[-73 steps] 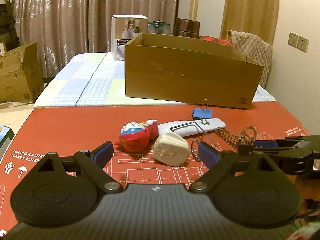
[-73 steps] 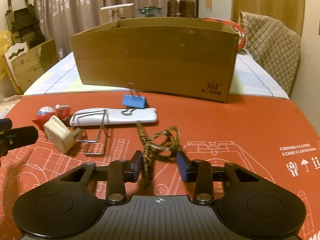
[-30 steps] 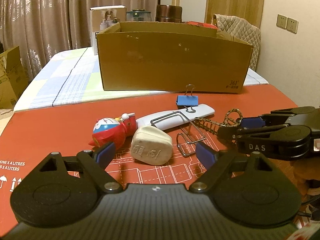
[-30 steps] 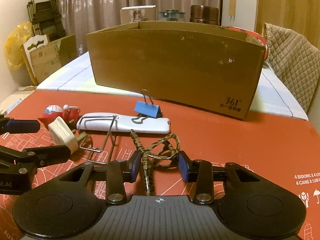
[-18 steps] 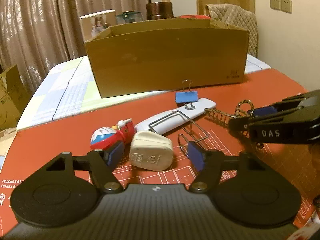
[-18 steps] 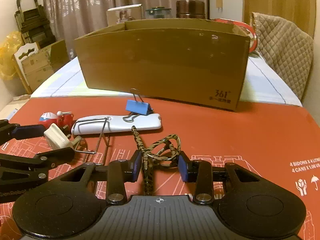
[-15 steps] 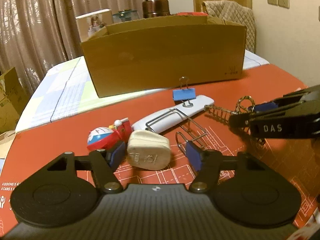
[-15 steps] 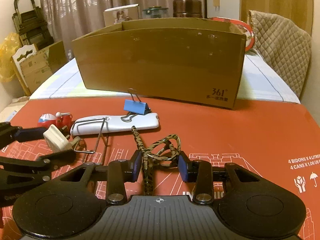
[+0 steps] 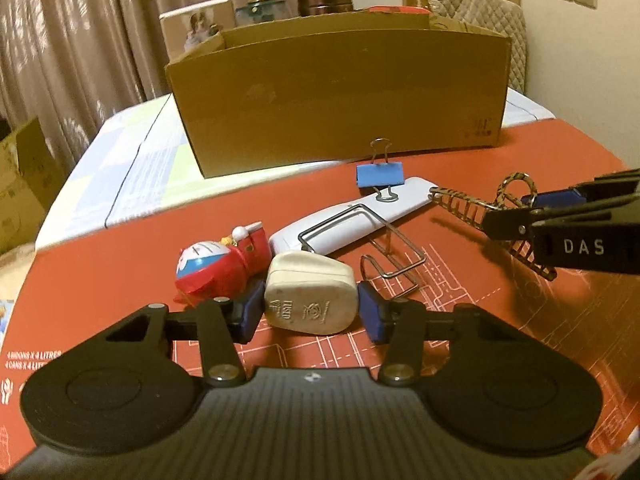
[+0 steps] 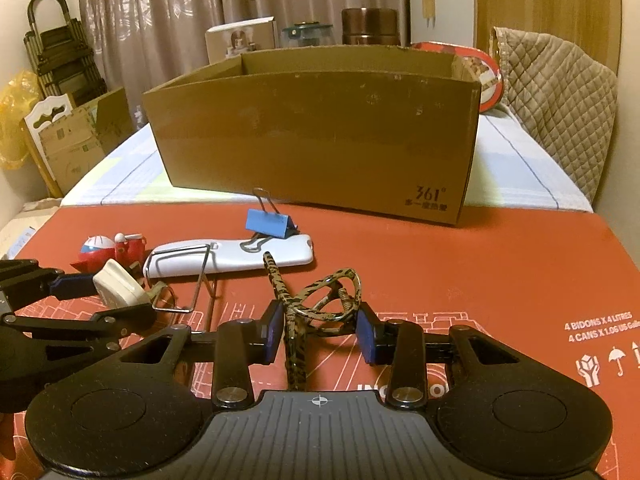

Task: Organize rigid objects
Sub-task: 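Close right tool on the braided cord while left tool grasps the beige plug, then carry the beige plug with left tool while right tool carries the cord over the box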

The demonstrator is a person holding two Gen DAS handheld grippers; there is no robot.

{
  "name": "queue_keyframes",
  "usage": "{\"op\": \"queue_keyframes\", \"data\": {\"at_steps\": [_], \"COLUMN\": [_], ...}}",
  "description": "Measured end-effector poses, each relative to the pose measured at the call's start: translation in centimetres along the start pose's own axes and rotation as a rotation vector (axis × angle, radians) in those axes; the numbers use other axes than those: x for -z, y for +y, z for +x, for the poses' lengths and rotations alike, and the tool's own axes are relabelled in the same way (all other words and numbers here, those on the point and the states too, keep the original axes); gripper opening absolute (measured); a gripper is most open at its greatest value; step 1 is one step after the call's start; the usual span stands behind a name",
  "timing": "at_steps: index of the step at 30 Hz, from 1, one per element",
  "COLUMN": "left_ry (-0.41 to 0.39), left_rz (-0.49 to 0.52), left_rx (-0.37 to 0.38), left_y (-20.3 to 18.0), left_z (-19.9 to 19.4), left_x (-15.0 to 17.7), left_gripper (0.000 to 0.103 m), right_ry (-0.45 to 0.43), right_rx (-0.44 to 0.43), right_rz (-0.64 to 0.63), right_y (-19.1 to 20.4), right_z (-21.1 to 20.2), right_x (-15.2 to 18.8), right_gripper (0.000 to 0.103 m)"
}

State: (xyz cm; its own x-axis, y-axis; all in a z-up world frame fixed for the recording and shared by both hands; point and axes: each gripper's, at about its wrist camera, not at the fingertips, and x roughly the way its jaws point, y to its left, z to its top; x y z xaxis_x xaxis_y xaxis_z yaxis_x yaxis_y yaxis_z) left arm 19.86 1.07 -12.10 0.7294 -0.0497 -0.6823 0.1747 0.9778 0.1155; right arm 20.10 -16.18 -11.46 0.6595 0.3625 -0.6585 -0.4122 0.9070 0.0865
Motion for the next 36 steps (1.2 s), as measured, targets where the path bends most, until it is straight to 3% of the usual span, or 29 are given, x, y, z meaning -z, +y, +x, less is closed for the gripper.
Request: {"op": "queue_keyframes", "data": {"at_steps": [10, 19, 26, 36], "left_ry": [0.002, -0.045, -0.104, -0.216], "left_rz": [-0.055, -0.159, -0.204, -0.184], "left_rx": [0.006, 0.040, 0.071, 0.117], "left_y": [0.5, 1.8, 2.2, 1.4], "left_z": [-2.0, -3.9, -5.8, -7.8], "left_x": [-0.3, -1.3, -3.7, -8.8], "left_gripper": [0.045, 0.045, 0.045, 0.045], "right_ry": [-0.043, -0.100, -0.169, -0.249], "right_rx": [-0.007, -0.013, -0.025, -0.030], "right_rz": [-0.015, -0.044, -0.067, -0.061], "right_y": [0.5, 1.2, 1.5, 0.2], "right_z": [-2.0, -4.3, -6.0, -7.7], "right_x": [-0.8, -2.0, -4.5, -8.8], "right_gripper": [0.035, 0.035, 0.035, 0.035]}}
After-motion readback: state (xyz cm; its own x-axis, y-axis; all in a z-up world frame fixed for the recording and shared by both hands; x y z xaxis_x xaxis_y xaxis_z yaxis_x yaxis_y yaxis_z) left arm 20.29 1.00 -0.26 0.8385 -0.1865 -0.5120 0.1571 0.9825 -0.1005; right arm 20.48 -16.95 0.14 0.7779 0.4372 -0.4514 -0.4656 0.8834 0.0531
